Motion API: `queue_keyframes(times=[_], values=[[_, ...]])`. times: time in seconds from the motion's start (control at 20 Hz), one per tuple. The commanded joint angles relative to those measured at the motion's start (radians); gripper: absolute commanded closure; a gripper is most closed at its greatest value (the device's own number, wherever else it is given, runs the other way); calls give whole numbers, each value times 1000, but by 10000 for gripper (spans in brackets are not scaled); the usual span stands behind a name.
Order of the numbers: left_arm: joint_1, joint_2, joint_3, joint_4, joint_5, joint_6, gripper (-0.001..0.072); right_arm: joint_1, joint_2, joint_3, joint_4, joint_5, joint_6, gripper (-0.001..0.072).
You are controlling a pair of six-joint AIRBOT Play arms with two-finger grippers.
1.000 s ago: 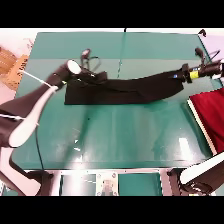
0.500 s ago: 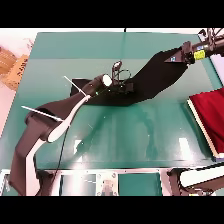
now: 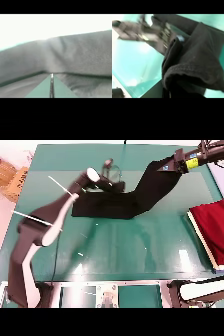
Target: Fold the shirts.
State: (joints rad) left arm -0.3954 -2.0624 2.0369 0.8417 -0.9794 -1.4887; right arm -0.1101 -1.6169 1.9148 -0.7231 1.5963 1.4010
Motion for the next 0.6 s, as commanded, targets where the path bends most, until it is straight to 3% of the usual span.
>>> queue_keyframes(times=[0.0, 0.3, 0.4, 0.45, 0.5, 0.55], values=[[175, 89, 52, 23, -201, 32, 680, 121, -4, -9, 1, -145, 70, 697], [452, 238, 51, 13, -287, 32, 681, 545, -144, -109, 1, -676, 89, 696], [502, 251, 50, 11, -316, 32, 680, 706, -259, -109, 17, -921, 88, 646], [519, 251, 50, 11, -342, 32, 680, 788, -321, -109, 16, -1061, 87, 521], [533, 251, 44, 11, -366, 34, 680, 850, -372, -109, 16, -1162, 87, 329], [540, 251, 37, 13, -383, 39, 680, 897, -407, -109, 16, -1220, 88, 208]])
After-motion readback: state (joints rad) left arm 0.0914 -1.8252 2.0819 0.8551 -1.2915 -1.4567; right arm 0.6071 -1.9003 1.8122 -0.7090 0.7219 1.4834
